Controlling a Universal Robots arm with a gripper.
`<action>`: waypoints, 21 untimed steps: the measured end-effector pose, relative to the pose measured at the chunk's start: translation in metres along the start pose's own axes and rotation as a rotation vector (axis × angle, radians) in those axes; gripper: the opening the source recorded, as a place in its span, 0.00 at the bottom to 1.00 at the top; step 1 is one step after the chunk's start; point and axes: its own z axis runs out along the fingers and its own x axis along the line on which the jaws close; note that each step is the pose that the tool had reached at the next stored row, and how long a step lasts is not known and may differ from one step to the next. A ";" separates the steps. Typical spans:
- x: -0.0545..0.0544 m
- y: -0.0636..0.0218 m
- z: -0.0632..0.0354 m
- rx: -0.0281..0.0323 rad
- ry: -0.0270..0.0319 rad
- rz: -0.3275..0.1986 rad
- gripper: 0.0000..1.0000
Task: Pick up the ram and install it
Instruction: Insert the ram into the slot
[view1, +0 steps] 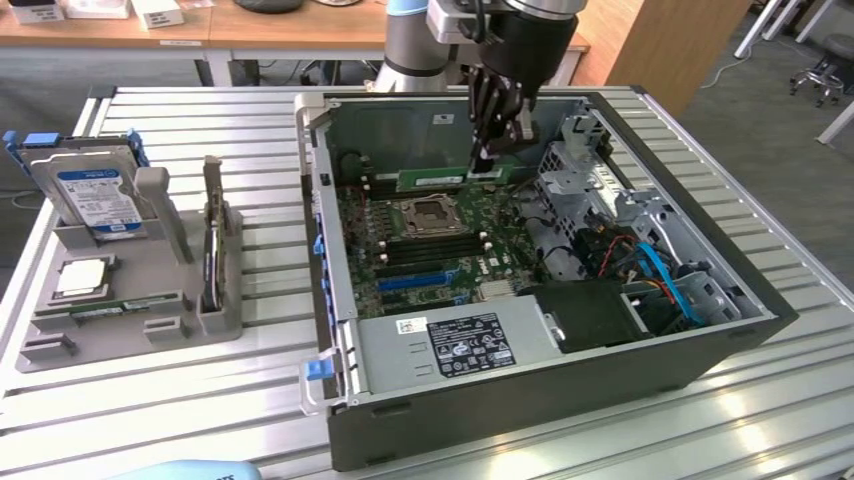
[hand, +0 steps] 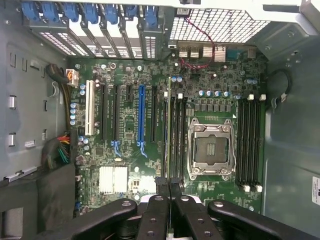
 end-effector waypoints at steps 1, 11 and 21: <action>0.000 0.0000 0.0006 -0.0001 0.0001 0.000 0.12; 0.000 -0.0004 0.0058 -0.0015 -0.0001 0.004 0.12; 0.000 -0.0008 0.0114 -0.0021 -0.0003 0.007 0.12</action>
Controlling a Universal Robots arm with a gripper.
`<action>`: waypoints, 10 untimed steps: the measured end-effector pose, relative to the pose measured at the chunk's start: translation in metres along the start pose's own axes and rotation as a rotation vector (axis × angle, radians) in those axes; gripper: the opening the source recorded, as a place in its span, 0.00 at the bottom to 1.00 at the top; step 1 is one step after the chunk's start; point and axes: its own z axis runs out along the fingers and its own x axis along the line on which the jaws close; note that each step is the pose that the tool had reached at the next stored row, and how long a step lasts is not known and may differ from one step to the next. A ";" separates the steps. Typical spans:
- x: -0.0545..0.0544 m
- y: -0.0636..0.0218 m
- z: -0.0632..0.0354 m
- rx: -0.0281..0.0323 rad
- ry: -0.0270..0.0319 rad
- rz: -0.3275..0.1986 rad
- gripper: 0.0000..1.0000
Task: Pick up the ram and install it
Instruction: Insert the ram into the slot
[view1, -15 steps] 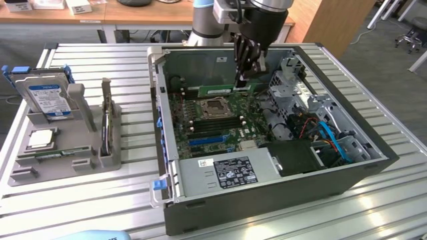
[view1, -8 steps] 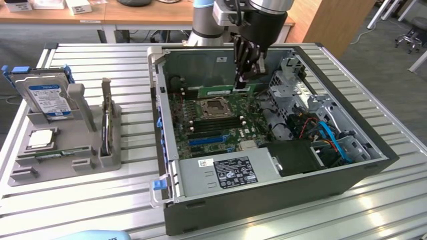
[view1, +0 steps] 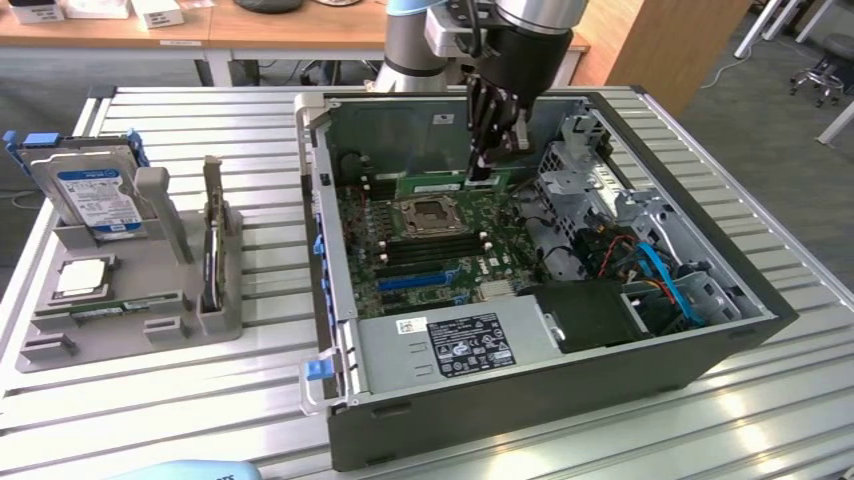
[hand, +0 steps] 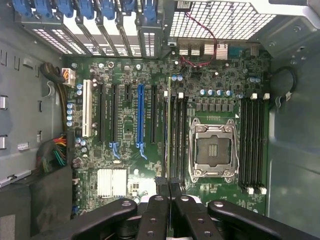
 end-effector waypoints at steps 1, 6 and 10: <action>0.000 0.0000 0.0006 0.0000 0.0000 0.000 0.12; 0.000 -0.0003 0.0062 0.0000 -0.0001 0.002 0.12; 0.000 -0.0006 0.0114 0.0001 -0.0003 0.006 0.12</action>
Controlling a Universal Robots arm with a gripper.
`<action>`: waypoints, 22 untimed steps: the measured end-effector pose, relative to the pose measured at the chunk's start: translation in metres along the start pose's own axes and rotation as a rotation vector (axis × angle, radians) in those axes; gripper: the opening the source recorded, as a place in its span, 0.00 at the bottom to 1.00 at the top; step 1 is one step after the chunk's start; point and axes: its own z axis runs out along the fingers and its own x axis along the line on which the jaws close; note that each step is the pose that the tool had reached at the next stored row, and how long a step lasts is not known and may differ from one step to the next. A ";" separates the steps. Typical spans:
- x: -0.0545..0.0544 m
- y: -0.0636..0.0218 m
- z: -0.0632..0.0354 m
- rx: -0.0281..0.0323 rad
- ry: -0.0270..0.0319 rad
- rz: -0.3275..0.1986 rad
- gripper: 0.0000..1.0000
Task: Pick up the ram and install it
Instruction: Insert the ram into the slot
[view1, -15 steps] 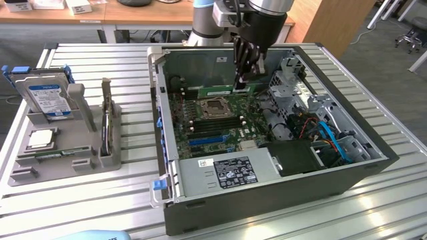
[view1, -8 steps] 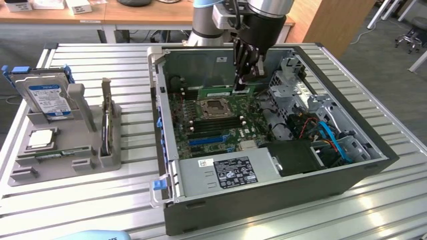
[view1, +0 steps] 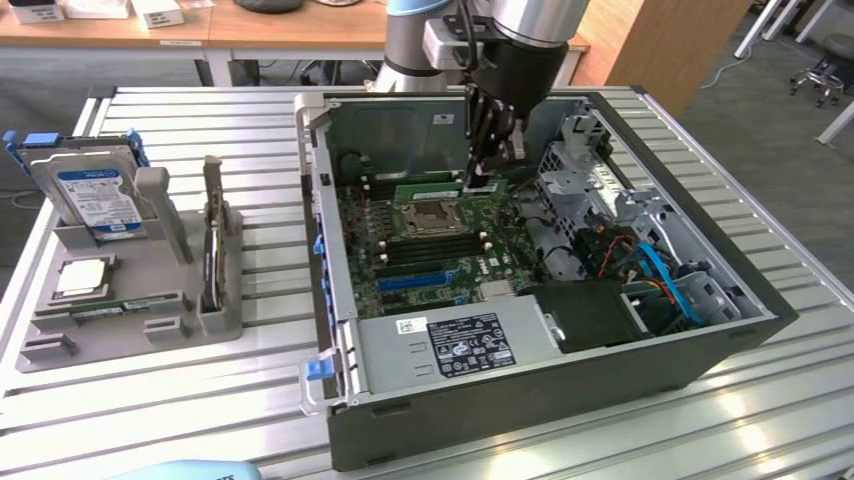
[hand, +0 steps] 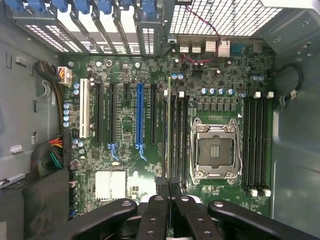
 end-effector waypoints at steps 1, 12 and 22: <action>0.000 -0.0001 0.0011 0.0001 -0.0001 0.001 0.12; 0.000 -0.0006 0.0110 0.0001 -0.0002 0.005 0.12; 0.000 -0.0011 0.0198 0.0002 -0.0007 0.009 0.12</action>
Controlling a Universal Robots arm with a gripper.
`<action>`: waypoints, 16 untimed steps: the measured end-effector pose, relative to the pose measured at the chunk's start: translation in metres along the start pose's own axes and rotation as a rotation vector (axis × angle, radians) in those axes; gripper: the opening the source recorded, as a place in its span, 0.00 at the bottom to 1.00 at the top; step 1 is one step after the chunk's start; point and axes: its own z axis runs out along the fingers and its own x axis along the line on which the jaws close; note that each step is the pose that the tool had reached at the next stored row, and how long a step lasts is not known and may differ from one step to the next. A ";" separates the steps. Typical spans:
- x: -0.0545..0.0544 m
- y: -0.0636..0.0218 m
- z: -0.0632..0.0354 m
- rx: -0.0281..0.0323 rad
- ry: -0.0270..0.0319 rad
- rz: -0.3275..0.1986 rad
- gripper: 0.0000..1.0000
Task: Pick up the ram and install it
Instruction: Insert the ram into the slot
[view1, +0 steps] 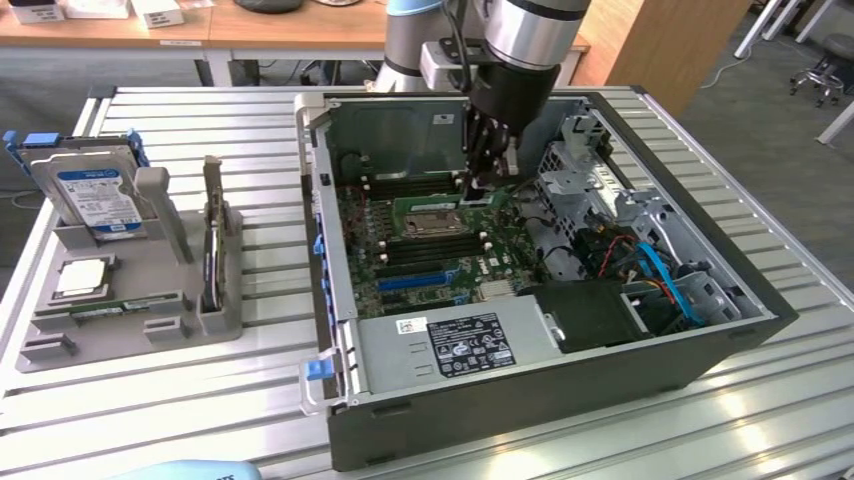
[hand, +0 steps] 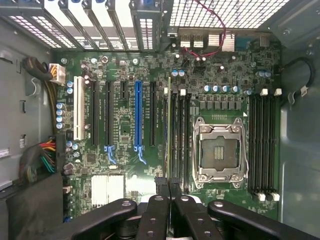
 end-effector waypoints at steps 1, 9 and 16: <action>0.000 -0.0001 0.0011 0.0000 0.0000 0.000 0.12; 0.000 -0.0005 0.0081 0.0000 0.0002 0.001 0.12; 0.000 -0.0003 0.0083 0.0011 0.0000 0.001 0.12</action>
